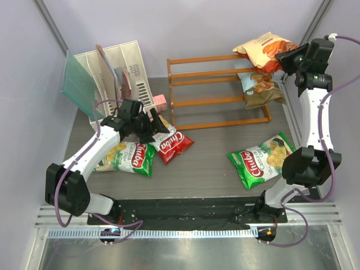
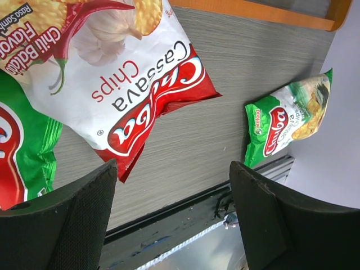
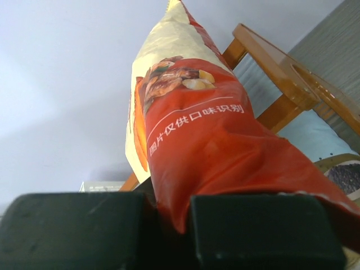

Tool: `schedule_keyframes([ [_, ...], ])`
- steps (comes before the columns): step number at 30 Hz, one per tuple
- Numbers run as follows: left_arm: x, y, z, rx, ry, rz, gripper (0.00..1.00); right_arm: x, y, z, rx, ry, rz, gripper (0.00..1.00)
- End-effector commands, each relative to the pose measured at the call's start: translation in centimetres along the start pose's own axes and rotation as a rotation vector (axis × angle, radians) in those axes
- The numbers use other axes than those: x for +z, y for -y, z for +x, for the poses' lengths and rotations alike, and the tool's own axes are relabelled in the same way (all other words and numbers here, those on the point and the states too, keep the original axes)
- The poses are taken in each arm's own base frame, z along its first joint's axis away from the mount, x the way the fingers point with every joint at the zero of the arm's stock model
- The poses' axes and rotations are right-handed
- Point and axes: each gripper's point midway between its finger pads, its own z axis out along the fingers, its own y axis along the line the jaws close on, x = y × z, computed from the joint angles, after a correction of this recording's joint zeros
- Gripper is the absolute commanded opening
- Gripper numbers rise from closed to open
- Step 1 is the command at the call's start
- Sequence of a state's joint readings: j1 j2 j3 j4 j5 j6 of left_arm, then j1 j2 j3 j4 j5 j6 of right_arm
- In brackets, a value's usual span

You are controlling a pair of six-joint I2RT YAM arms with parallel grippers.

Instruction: Place and organize the chips bags onto the shelf

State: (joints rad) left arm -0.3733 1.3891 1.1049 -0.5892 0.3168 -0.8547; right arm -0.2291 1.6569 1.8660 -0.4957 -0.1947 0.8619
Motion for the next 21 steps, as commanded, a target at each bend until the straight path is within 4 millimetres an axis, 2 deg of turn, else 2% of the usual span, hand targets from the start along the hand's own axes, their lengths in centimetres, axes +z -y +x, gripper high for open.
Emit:
schedule_keyframes([
  [1,-0.7,0.3,-0.1,0.021,0.006,0.025,0.80,-3.0,-4.9,-4.8,0.015,0.248,-0.188,0.01],
  [2,-0.6,0.3,-0.1,0.020,0.002,0.025,0.80,-2.4,-3.7,-4.3,0.024,0.252,-0.168,0.01],
  [4,-0.5,0.3,0.0,0.019,-0.005,0.027,0.80,-2.5,-3.8,-4.7,0.052,0.282,-0.186,0.01],
  [5,-0.5,0.3,0.1,0.020,-0.008,0.028,0.80,-2.0,-3.1,-4.2,0.067,0.270,-0.172,0.01],
  [7,-0.4,0.3,0.1,0.020,-0.010,0.030,0.80,-1.6,-3.1,-3.3,0.095,0.253,-0.180,0.01],
  [8,-0.4,0.3,0.1,0.019,-0.012,0.028,0.80,-1.1,-2.3,-2.4,0.109,0.242,-0.163,0.01],
  [10,-0.4,0.3,0.2,0.021,-0.015,0.029,0.80,-1.1,-2.8,-1.2,0.110,0.230,-0.187,0.01],
  [11,-0.5,0.4,0.1,0.022,-0.013,0.031,0.80,-0.8,-2.1,-0.7,0.110,0.235,-0.162,0.01],
  [15,-0.7,0.2,0.4,0.021,-0.014,0.028,0.80,0.4,-1.3,1.6,0.132,0.196,-0.143,0.01],
  [18,-0.7,-0.3,0.7,0.018,-0.018,0.018,0.80,0.8,-1.9,2.7,0.133,0.178,-0.145,0.01],
  [21,-0.8,-0.6,0.9,0.017,-0.017,0.010,0.80,1.0,-1.6,2.9,0.131,0.210,-0.108,0.11],
])
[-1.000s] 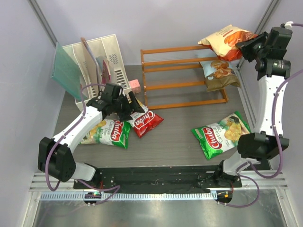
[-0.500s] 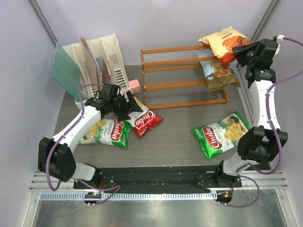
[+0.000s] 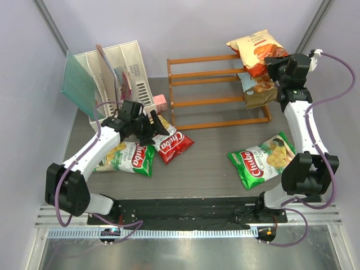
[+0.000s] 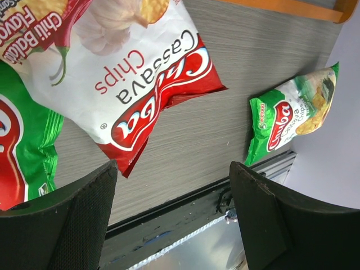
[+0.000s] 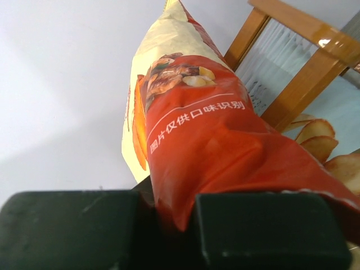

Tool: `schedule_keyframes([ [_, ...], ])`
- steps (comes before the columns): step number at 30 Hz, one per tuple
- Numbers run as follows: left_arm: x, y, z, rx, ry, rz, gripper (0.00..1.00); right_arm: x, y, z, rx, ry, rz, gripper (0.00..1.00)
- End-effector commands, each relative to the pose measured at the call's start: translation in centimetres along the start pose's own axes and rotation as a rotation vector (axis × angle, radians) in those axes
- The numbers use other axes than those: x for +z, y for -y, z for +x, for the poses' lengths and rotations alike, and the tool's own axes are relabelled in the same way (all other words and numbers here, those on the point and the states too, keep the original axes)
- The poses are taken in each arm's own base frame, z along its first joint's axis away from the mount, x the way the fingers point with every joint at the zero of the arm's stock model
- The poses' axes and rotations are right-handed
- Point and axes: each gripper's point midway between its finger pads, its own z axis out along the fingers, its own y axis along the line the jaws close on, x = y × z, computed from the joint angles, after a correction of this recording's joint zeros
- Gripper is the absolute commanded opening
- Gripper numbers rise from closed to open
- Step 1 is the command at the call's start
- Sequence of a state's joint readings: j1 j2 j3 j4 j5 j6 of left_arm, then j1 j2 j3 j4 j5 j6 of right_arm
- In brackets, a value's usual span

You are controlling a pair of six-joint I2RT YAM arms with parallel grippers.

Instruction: Place and organize the chips bags onto the shelf

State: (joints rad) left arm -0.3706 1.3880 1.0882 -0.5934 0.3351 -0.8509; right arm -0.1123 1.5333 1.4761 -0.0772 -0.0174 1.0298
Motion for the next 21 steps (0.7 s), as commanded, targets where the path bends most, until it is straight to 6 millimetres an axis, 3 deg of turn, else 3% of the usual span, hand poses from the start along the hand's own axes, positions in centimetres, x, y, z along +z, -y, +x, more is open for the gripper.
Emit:
schedule_keyframes([
  [1,-1.0,-0.2,0.3,0.021,0.012,0.012,0.80,-0.2,-1.5,-0.6,0.002,0.072,-0.021,0.14],
  [3,-1.0,-0.4,0.4,0.017,0.014,0.007,0.80,-0.5,-0.9,-0.9,-0.002,0.090,0.013,0.15],
  [7,-1.0,-0.5,0.5,0.013,0.018,0.006,0.80,-0.6,0.4,-1.4,-0.001,0.144,0.033,0.05],
  [17,-1.0,-0.4,0.5,0.018,0.010,0.009,0.80,1.5,0.8,-1.1,-0.006,0.136,0.044,0.03],
  [20,-1.1,-0.6,0.6,0.021,0.009,0.002,0.80,1.3,1.0,-0.6,-0.001,0.113,0.048,0.04],
  [21,-1.2,-0.6,0.6,0.020,0.012,0.002,0.80,1.2,1.6,-0.2,-0.007,0.103,0.062,0.15],
])
